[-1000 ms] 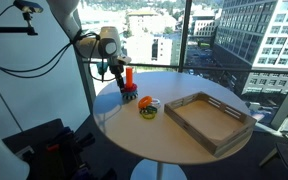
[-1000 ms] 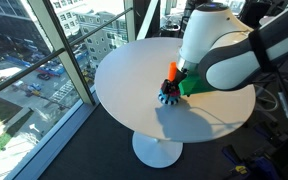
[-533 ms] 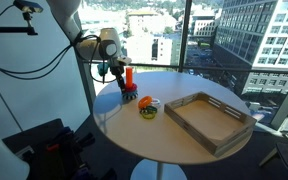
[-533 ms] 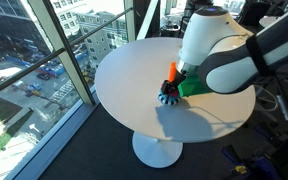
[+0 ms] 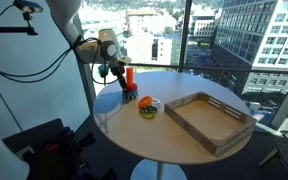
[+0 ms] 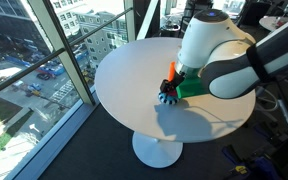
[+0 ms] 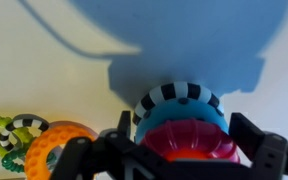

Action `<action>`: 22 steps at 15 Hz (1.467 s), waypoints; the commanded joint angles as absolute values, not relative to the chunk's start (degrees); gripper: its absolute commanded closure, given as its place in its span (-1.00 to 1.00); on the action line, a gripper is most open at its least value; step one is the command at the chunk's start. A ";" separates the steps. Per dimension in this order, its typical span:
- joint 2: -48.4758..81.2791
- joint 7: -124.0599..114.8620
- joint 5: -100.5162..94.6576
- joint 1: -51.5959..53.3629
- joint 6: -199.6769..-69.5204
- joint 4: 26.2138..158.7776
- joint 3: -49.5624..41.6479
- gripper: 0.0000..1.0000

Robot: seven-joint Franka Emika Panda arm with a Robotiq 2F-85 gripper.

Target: Pick up the red ring from the ring holder and put it on the table

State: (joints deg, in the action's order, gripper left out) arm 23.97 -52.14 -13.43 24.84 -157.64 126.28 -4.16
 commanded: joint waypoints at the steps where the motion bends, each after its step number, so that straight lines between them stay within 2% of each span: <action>1: 23.93 -56.28 -17.48 27.40 -160.02 126.60 -7.04 -1.00; 14: 25.88 -60.09 -22.09 29.65 -164.19 126.41 -10.92 -1.00; 16: 26.01 -60.04 -22.01 29.80 -164.38 126.35 -11.38 -0.47; 17: 25.85 -60.15 -22.09 29.97 -164.42 126.35 -11.71 -0.32; 22: 24.65 -60.60 -22.31 30.72 -164.33 126.86 -12.97 -0.19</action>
State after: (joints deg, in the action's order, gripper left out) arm 25.79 -58.60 -20.89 29.31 -163.67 126.23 -11.19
